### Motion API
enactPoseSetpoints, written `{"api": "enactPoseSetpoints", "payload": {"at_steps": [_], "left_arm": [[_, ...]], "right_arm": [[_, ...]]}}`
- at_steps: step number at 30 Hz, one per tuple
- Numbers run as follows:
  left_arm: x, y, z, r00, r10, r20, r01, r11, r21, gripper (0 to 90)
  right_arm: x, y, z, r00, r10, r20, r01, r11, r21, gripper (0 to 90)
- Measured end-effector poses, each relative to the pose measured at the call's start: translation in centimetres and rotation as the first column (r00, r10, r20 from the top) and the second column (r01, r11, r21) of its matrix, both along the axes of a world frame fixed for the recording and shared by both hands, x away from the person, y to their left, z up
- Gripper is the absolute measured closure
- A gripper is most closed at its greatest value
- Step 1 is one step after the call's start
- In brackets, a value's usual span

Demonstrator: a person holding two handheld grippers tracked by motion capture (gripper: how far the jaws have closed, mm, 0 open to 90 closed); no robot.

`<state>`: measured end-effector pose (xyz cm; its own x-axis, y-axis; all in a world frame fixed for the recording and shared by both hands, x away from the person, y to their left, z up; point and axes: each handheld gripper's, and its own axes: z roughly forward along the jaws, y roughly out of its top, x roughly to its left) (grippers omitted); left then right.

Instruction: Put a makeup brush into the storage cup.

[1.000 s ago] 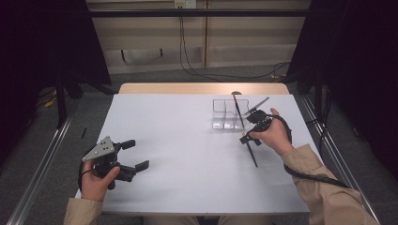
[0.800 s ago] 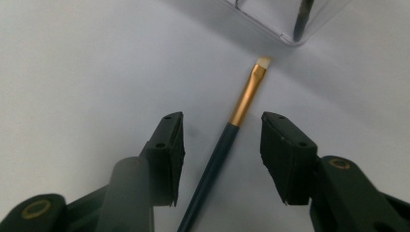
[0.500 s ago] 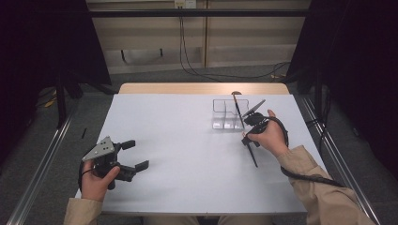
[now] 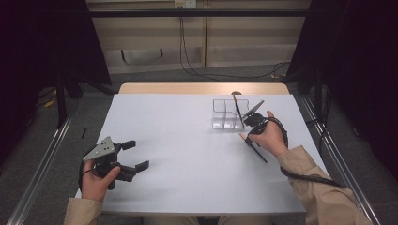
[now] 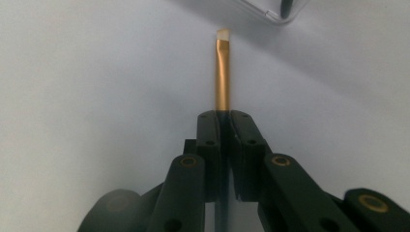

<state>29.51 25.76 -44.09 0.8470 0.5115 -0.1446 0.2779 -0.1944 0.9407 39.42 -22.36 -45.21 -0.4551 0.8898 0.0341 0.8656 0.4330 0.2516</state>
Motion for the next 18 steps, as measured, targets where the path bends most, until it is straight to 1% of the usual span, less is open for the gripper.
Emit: {"api": "enactPoseSetpoints", "payload": {"at_steps": [4, 7, 10, 14, 15, 16, 17, 18], "left_arm": [[0.0, 0.0, 0.0, 1.0000, 0.001, 0.002, -0.001, 1.0000, 0.002, 0.7], [0.0, 0.1, 0.0, 1.0000, 0.003, 0.003, -0.003, 1.0000, -0.001, 0.7], [0.0, 0.1, 0.0, 1.0000, 0.003, 0.003, -0.003, 1.0000, -0.001, 0.7], [0.0, 0.1, 0.0, 1.0000, 0.004, 0.003, -0.004, 1.0000, 0.002, 0.7], [0.0, 0.1, 0.0, 1.0000, 0.005, 0.002, -0.005, 1.0000, 0.002, 0.7], [0.0, 0.1, 0.0, 1.0000, 0.005, 0.002, -0.005, 1.0000, 0.002, 0.7], [0.0, 0.1, 0.0, 1.0000, 0.005, 0.003, -0.005, 1.0000, -0.001, 0.7], [0.0, 0.1, 0.0, 1.0000, 0.006, 0.002, -0.006, 1.0000, 0.000, 0.7]], "right_arm": [[0.1, 0.2, 0.0, 0.9998, 0.017, -0.002, -0.017, 1.000, -0.019, 84.1], [0.1, 0.2, 0.0, 0.9999, 0.011, -0.003, -0.011, 1.000, -0.015, 84.2], [0.0, 0.1, 0.0, 0.9998, 0.020, 0.005, -0.020, 1.000, -0.007, 84.2], [0.0, -0.5, 0.0, 0.9997, 0.023, 0.010, -0.024, 0.999, 0.033, 84.2], [-0.1, -0.6, 0.0, 0.9998, 0.017, 0.010, -0.017, 0.999, 0.050, 84.2], [-0.1, -0.7, 0.0, 0.9999, 0.009, 0.005, -0.009, 0.997, 0.080, 84.2], [-0.2, -0.8, 0.0, 1.0000, 0.007, -0.002, -0.007, 0.995, 0.096, 84.2], [-0.2, -0.8, 0.0, 0.9999, 0.009, 0.005, -0.010, 0.995, 0.098, 84.2]]}}
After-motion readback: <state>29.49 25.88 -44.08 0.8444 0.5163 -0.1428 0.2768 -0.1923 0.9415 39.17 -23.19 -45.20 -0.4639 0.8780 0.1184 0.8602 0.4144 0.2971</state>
